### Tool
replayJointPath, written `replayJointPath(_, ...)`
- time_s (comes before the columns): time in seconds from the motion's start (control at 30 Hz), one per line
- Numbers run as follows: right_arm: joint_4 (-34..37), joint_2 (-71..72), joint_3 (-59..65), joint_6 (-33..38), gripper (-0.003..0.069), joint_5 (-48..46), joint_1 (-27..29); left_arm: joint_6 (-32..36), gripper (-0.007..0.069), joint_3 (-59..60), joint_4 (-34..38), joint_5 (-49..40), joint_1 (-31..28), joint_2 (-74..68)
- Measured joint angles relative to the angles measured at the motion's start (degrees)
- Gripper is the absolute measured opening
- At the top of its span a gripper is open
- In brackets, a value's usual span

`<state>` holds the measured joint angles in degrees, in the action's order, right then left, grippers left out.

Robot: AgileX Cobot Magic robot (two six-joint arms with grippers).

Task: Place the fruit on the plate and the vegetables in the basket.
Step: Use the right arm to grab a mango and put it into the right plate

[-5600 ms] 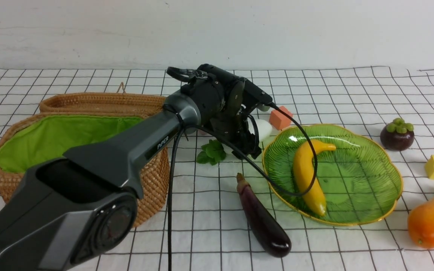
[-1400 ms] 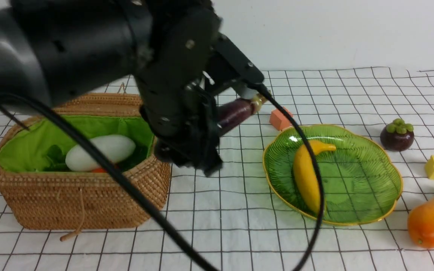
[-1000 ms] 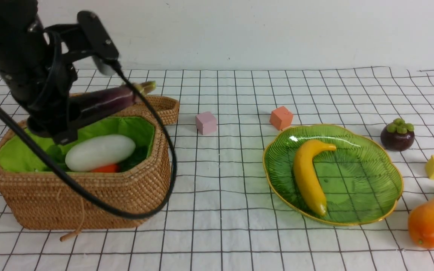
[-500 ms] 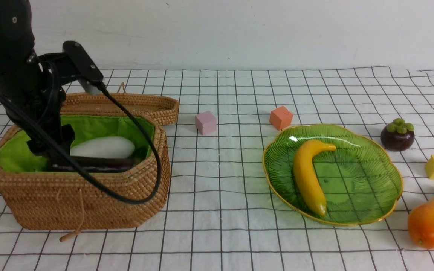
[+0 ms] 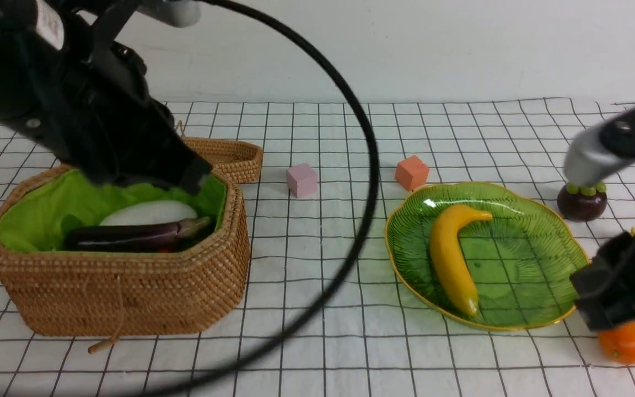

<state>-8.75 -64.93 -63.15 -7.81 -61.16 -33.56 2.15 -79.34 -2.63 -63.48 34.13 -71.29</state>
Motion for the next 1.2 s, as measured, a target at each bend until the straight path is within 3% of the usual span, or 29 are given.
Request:
replayJointPath(0.03,0.0,-0.41,-0.14,-0.09,0.0238,0.0,0.45,-0.51,-0.0013,0.45,-0.01,0.26,0.42,0.41)
replayJointPath(0.1,0.91,-5.86,-1.32,-0.7,0.0238,-0.11,8.95,-3.82,-0.0013,8.27,-0.01,3.17,5.57,6.55)
replayJointPath(0.23,6.4,-10.21,-1.39,-0.89,0.0238,-1.03,23.06,-7.22,-0.0013,20.07,-0.01,10.66,9.64,15.86)
replayJointPath(0.4,15.01,-13.8,-0.85,-1.59,0.0246,1.06,38.14,-7.86,-0.0013,32.88,0.0,21.85,10.98,26.88)
replayJointPath(0.5,19.95,-16.52,0.71,-1.96,0.0304,4.05,43.98,-7.77,-0.0013,38.13,-0.34,27.19,10.99,31.73)
replayJointPath(0.57,21.08,-17.98,1.16,-2.22,0.034,5.2,45.38,-7.54,-0.0013,39.68,-0.49,28.44,10.99,33.22)
replayJointPath(0.67,21.5,-21.98,1.55,-3.74,0.0482,8.0,46.87,-6.83,-0.0013,41.12,-0.68,29.76,10.99,34.59)
replayJointPath(0.7,21.49,-24.69,1.6,-5.47,0.0568,9.9,46.94,-6.65,-0.0013,41.5,-0.85,30.14,10.99,34.72)
replayJointPath(0.8,21.85,-28.83,1.6,-6.88,0.0662,12.35,46.94,-5.85,-0.0013,41.78,-1.57,30.27,10.99,34.72)
replayJointPath(0.93,22.07,-34.04,1.6,-7.03,0.0666,16.74,46.94,-5.24,-0.0013,41.78,-1.78,30.35,10.99,34.72)
replayJointPath(1.2,23.67,-39.37,1.3,-6.02,0.0566,18.04,46.94,-5.18,-0.0013,41.78,-1.78,30.35,10.99,34.72)
